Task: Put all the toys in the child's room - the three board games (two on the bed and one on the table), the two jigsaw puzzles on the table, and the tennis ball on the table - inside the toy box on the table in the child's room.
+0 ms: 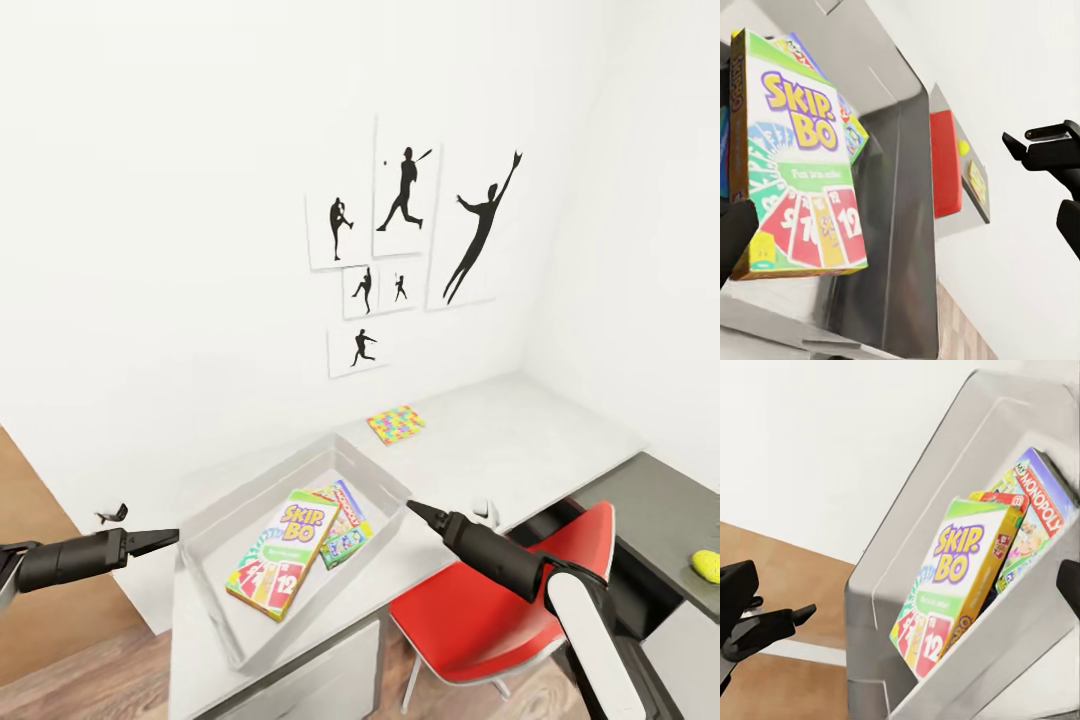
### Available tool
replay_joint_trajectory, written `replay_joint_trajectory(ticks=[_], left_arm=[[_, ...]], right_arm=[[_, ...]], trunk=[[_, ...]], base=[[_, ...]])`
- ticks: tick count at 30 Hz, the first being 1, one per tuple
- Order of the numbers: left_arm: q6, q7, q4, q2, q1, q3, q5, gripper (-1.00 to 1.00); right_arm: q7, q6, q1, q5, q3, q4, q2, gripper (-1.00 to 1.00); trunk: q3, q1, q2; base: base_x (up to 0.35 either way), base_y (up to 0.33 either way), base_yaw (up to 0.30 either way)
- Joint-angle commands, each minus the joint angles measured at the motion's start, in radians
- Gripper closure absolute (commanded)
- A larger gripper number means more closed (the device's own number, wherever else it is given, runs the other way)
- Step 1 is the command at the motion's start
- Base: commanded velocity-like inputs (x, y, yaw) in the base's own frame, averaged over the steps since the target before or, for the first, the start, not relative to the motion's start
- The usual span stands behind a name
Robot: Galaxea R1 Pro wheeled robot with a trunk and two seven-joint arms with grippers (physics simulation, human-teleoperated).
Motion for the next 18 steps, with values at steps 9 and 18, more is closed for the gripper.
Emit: replay_joint_trajectory(ticks=[9,18], left_arm=[[0.01,-0.004,-0.001,0.0,-0.001,0.0,0.0,-1.0],[0.01,-0.004,-0.001,0.0,0.0,0.002,0.0,-1.0]], right_arm=[[-0.029,0.003,-0.001,0.002,0.009,-0.001,0.002,-1.0],[-0.041,0.003,-0.001,0.002,0.01,-0.001,0.002,-1.0]], trunk=[[0.003,0.001,-0.002],[0.015,0.001,-0.002]], base=[[0.0,-0.117,0.047],[0.0,-0.007,0.145]])
